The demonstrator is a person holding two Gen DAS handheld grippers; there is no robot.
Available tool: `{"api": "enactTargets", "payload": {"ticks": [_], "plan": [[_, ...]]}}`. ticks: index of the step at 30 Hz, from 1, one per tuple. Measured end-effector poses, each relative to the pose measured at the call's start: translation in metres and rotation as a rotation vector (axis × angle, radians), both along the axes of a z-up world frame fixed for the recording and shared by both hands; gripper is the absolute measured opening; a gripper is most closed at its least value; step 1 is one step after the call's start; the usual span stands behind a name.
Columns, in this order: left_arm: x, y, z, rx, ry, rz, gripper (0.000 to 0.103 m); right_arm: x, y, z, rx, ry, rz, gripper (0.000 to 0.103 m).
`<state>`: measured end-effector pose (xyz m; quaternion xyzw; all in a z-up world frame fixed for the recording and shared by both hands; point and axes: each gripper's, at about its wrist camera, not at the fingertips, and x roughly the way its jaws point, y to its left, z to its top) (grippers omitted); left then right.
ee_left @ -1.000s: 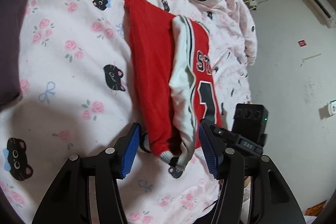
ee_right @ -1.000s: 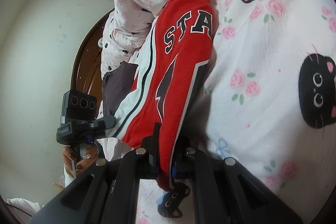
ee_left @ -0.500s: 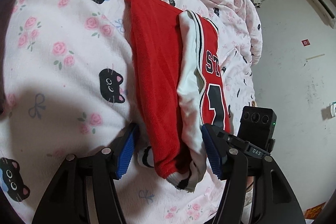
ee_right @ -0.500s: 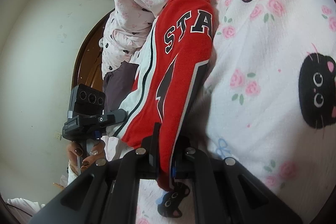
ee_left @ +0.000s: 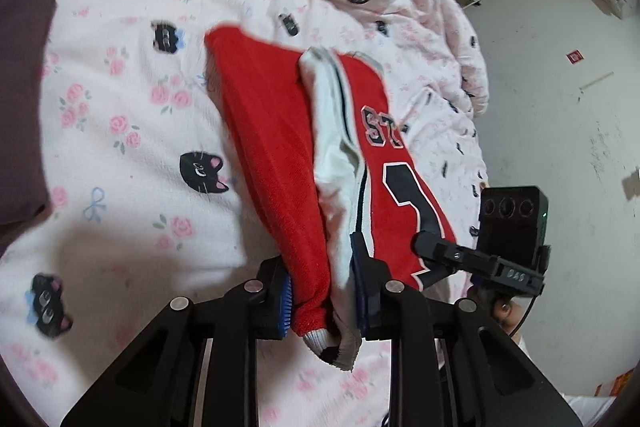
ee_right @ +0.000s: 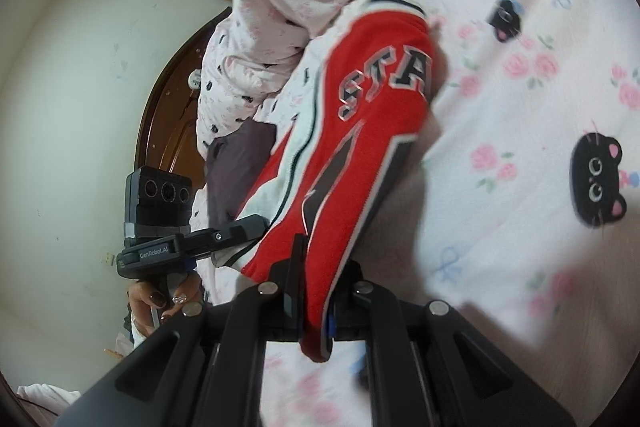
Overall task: Fold clothes
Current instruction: 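Lift the hem end and fold the strip in half toward the collar with both grippers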
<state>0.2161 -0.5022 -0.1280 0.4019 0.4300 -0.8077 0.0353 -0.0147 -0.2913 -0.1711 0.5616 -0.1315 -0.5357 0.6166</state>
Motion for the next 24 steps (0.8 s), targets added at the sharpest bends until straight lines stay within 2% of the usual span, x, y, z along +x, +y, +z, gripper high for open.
{"api": "enactTargets", "payload": {"ticks": [4,12,18,24], "plan": [[0.017,0.007,0.021,0.002,0.034,0.005,0.017,0.011,0.005,0.031,0.027,0.028,0.041,0.008],[0.044,0.013,0.038,0.069,0.051,0.055,0.015,0.032,0.0,0.082,0.061,0.058,0.118,0.008],[0.069,-0.002,0.056,0.086,0.039,0.125,0.015,0.051,-0.027,0.109,0.09,0.109,0.191,0.008],[0.092,-0.037,0.087,0.06,0.034,0.212,0.015,0.068,-0.078,0.146,0.093,0.174,0.264,0.008]]}}
